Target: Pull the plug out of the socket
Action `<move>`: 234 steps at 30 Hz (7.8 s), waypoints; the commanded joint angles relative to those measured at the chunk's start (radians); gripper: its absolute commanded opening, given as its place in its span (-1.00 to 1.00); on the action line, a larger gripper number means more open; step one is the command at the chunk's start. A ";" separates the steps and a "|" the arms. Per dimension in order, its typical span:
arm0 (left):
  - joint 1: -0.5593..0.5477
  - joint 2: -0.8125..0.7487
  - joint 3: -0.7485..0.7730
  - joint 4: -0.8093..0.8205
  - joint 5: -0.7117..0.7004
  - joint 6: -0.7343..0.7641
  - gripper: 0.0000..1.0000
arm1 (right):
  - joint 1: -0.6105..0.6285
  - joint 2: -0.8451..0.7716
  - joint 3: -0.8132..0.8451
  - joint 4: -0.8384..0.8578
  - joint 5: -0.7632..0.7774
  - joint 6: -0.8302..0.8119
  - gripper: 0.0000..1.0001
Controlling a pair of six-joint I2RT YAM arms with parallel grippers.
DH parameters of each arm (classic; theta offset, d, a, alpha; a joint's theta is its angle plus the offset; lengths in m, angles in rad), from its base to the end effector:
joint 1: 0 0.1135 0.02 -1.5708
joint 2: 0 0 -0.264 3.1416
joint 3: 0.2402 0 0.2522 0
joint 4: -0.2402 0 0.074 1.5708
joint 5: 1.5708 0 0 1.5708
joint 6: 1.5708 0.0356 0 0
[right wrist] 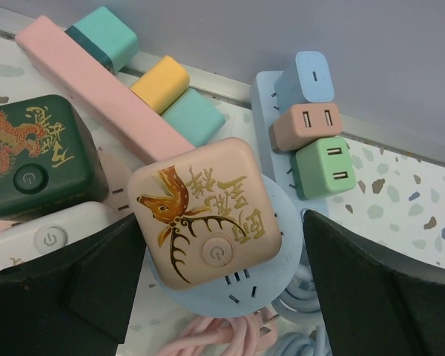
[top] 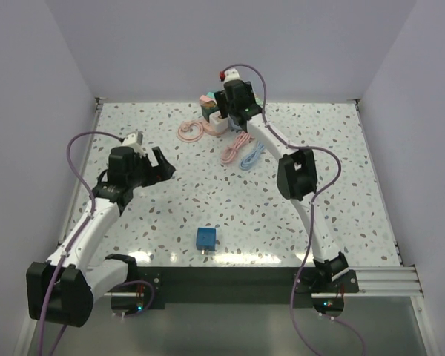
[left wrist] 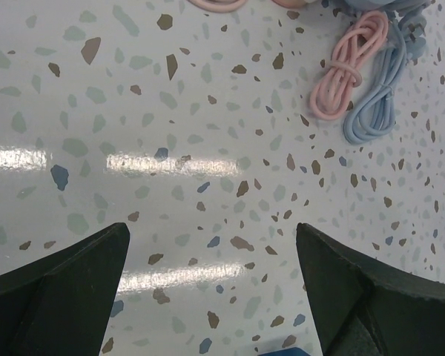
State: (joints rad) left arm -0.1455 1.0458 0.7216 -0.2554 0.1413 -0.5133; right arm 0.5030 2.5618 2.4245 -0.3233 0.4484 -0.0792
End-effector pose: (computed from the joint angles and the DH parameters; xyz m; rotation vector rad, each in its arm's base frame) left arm 0.2272 -0.0384 0.2610 -0.3182 2.1690 -0.5298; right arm 0.5215 0.2693 0.2369 -0.2982 1.9649 -0.1821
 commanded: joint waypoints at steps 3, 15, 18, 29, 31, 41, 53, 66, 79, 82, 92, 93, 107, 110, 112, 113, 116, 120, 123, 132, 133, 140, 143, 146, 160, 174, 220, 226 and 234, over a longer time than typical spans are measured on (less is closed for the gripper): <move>-0.002 0.049 0.024 0.050 0.018 -0.019 1.00 | -0.038 0.015 0.015 -0.036 -0.143 0.045 0.63; -0.002 0.079 0.035 0.090 0.053 -0.036 1.00 | -0.078 -0.024 0.016 -0.054 -0.237 0.113 -1.00; -0.002 0.074 0.039 0.096 0.069 -0.037 1.00 | -0.086 -0.148 -0.103 -0.028 -0.217 0.136 -1.00; -0.011 0.102 0.052 0.179 0.144 -0.021 1.00 | -0.095 -0.670 -0.410 -0.055 -0.303 0.162 -1.00; -0.026 0.112 0.047 0.200 0.179 -0.021 1.00 | -0.093 -0.705 -0.436 -0.136 -0.309 0.156 -1.00; -0.169 0.206 0.061 0.326 0.336 0.038 1.00 | -0.086 -1.038 -0.933 -0.349 -0.615 0.309 -1.00; -0.316 0.345 0.113 0.432 0.448 0.088 1.00 | 0.077 -1.082 -1.159 -0.195 -0.663 0.578 -1.00; -0.348 0.411 0.047 0.551 0.497 0.047 0.82 | 0.092 -1.046 -1.101 -0.149 -0.576 0.650 -1.00; -0.365 0.516 0.050 0.640 0.420 -0.001 0.09 | 0.094 -1.062 -1.145 -0.059 -0.660 0.751 -1.00; -0.365 0.539 0.074 0.650 0.399 -0.019 -0.25 | 0.094 -1.069 -1.168 -0.053 -0.634 0.759 -1.00; -0.364 0.574 0.101 0.575 0.180 -0.088 -1.00 | 0.094 -1.169 -1.343 0.047 -0.423 0.838 -1.00; -0.364 0.579 0.099 0.562 0.166 -0.090 -1.00 | 0.094 -1.192 -1.354 0.047 -0.397 0.838 -1.00; -0.348 0.605 0.136 0.482 0.084 -0.082 -1.00 | 0.092 -1.445 -1.437 -0.095 -0.526 0.679 -1.00; -0.348 0.579 0.151 0.502 0.099 -0.082 -1.00 | 0.094 -1.361 -1.380 -0.246 -0.614 0.592 -1.00; -0.347 0.565 0.173 0.501 0.098 -0.076 -1.00 | 0.097 -1.336 -1.398 -0.279 -0.655 0.534 -1.00; -0.341 0.563 0.180 0.498 0.095 -0.073 -1.00 | 0.098 -1.333 -1.424 -0.286 -0.706 0.517 -1.00; -0.310 0.577 0.203 0.493 0.125 -0.070 -1.00 | 0.121 -1.281 -1.463 -0.293 -0.850 0.455 -1.00; -0.275 0.605 0.239 0.418 0.204 -0.044 -1.00 | 0.215 -1.210 -1.483 -0.280 -0.892 0.427 -1.00; -0.273 0.561 0.198 0.377 0.201 -0.008 -1.00 | 0.236 -1.164 -1.509 -0.240 -0.916 0.430 -1.00; -0.051 0.256 -0.019 0.317 0.123 -0.045 -1.00 | 0.307 -1.013 -1.495 -0.209 -0.999 0.394 -1.00; 0.007 0.229 -0.016 0.294 0.112 -0.041 -1.00 | 0.307 -1.006 -1.495 -0.207 -1.004 0.394 -1.00; 0.302 0.166 0.004 0.151 0.024 0.030 -1.00 | 0.308 -0.937 -1.481 -0.174 -1.057 0.380 -1.00; 0.444 0.191 -0.028 0.149 0.061 0.038 -1.00 | 0.312 -0.916 -1.464 -0.166 -1.076 0.375 -1.00; 0.514 0.201 -0.054 0.165 0.013 0.021 -1.00 | 0.312 -0.907 -1.452 -0.171 -1.077 0.374 -1.00; 0.616 0.188 -0.044 -0.025 -0.368 -0.077 -0.21 | 0.315 -0.922 -1.440 -0.267 -1.002 0.360 0.52; 0.575 0.030 0.022 -0.145 -0.197 -0.108 1.00 | 0.307 -1.112 -1.331 -0.456 -0.890 0.354 0.97; 0.038 0.295 0.042 0.137 0.264 0.024 1.00 | 0.040 0.039 0.030 0.056 -0.339 0.194 -0.30; 0.038 0.321 0.039 0.183 0.256 0.001 0.99 | 0.054 -0.219 -0.333 0.060 -0.488 0.205 -1.00; 0.027 0.367 0.052 0.292 0.267 -0.042 0.97 | 0.199 -0.680 -1.001 0.136 -0.518 0.222 -1.00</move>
State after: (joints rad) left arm -0.1036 1.3937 0.7696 -0.0669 0.4046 -0.5316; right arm 0.6189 2.0842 1.5887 -0.2760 0.0002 0.1123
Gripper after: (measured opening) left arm 0.991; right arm 0.633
